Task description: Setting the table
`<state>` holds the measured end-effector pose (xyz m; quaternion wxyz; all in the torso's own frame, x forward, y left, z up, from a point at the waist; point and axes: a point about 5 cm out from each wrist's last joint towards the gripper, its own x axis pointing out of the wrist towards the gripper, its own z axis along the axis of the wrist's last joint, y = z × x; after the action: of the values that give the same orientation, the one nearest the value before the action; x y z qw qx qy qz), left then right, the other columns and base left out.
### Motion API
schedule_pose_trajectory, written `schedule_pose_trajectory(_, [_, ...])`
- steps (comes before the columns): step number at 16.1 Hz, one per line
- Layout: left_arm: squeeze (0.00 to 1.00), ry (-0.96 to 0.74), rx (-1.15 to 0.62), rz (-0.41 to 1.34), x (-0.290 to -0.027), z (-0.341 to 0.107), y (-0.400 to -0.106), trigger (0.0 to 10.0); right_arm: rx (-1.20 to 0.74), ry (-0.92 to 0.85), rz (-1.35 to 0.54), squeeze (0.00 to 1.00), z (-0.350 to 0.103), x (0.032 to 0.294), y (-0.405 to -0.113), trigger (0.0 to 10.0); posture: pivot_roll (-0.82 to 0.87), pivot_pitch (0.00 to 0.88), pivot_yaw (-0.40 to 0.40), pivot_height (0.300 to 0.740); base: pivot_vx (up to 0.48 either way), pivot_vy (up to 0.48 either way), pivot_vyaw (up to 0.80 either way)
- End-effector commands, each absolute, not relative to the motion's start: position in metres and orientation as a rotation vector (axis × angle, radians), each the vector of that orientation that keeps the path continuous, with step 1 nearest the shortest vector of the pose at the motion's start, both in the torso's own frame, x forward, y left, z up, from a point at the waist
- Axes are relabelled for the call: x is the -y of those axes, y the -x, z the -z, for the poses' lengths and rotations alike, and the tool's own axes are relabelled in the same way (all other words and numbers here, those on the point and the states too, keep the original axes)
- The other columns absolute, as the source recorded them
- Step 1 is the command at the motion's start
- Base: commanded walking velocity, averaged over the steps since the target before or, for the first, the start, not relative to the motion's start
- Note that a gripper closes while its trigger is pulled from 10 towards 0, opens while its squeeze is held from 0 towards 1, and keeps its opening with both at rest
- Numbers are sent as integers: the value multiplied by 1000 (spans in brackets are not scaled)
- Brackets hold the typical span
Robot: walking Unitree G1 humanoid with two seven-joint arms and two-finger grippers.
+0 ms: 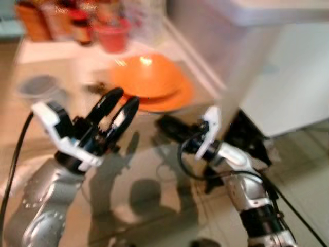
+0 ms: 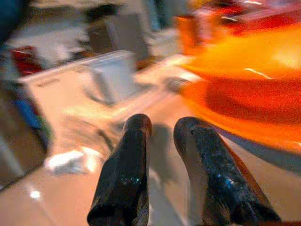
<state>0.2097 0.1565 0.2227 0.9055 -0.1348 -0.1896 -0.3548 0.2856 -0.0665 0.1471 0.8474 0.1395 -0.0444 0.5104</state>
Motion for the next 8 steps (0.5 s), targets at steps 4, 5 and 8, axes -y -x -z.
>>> schedule_pose_trajectory(4, [0,314,348,833,-145,-218,-200,10000,88,-254,-1133,0,-151,77,-279,10000,-52,65,-40,740,0,0,0])
schedule_pose_trajectory(5, [0,330,355,791,-149,-218,-203,10000,92,-275,-1140,0,-153,77,-280,10000,-49,65,-41,740,0,0,800])
schedule_pose_trajectory(8, [0,361,379,592,-167,-216,-220,10000,76,-285,-1201,0,-157,72,-275,10000,-48,63,-43,740,0,0,800])
